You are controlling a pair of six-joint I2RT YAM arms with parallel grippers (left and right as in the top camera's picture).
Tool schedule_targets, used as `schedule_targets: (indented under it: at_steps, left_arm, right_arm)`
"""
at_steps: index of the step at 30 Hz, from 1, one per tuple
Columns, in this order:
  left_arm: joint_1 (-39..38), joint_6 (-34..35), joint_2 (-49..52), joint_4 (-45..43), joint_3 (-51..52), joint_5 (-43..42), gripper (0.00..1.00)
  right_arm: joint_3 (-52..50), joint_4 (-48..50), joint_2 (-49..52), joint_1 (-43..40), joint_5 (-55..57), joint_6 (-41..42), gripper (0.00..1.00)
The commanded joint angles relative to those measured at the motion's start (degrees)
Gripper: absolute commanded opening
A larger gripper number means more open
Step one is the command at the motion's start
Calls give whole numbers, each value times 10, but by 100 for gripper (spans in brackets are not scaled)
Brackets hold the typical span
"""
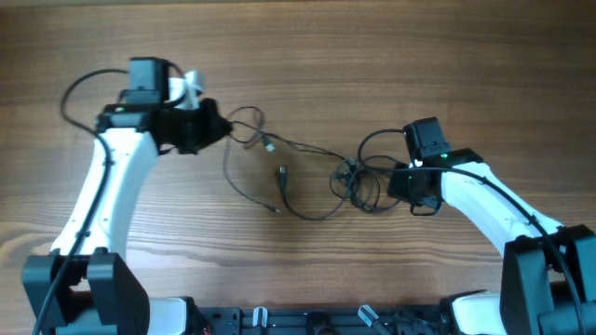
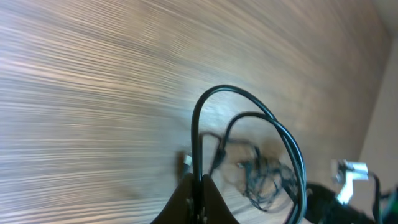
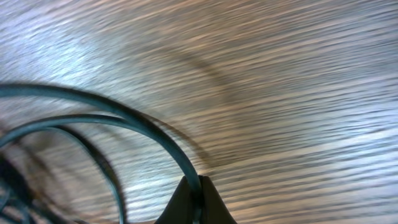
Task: Untangle cables
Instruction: 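Pull the grippers apart outward to stretch the cables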
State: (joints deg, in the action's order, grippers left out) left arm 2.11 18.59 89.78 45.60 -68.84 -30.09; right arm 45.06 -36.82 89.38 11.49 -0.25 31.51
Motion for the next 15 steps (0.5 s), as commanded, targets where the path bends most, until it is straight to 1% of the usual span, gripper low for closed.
schedule_targets:
  at_steps: [1, 8, 13, 15]
  left_arm:
    - [66, -1, -9, 12, -6, 17, 4]
    - [187, 4, -9, 14, -6, 8, 4]
    - [249, 3, -9, 14, -6, -93, 4]
    - [256, 3, -9, 14, -6, -109, 4]
  right_arm:
    - [5, -2, -14, -32, 46, 3, 4]
    - [27, -4, -113, -104, 48, -15, 4]
    - [38, 3, -186, -144, 37, -16, 4]
    - [38, 17, -216, -146, 11, -16, 4]
